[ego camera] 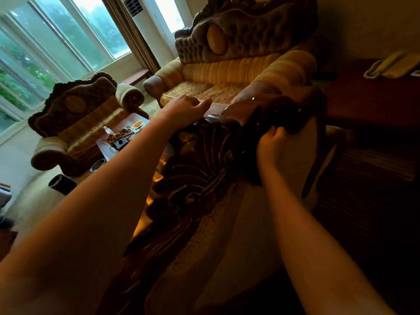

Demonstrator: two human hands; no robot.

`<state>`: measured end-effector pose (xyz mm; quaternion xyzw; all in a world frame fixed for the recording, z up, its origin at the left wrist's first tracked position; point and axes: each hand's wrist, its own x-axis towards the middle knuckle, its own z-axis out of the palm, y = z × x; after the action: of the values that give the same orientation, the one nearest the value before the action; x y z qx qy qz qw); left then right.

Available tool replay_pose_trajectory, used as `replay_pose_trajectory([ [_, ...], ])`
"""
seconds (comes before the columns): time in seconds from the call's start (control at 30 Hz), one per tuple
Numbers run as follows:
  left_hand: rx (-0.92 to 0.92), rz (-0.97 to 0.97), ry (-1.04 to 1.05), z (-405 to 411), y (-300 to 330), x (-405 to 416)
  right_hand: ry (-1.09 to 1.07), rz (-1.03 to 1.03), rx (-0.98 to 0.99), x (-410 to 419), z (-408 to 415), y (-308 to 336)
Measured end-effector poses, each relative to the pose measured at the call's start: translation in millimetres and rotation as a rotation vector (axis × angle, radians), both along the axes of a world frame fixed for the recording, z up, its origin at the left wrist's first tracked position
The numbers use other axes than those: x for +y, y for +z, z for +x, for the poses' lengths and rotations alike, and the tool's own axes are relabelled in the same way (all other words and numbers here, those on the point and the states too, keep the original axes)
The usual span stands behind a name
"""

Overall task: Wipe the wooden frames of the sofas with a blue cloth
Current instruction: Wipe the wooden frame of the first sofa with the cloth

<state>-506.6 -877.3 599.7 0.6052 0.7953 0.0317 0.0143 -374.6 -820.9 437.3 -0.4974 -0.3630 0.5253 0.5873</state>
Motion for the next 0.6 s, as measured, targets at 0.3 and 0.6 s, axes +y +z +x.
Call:
replay_pose_trajectory([
  [0.3, 0.05, 0.052, -0.018, -4, -2, 1, 0.052, 0.242, 0.043, -107, -31, -2],
  [0.6, -0.024, 0.117, -0.014, -5, -3, -2, 0.042, 0.165, 0.074, -80, -21, 3],
])
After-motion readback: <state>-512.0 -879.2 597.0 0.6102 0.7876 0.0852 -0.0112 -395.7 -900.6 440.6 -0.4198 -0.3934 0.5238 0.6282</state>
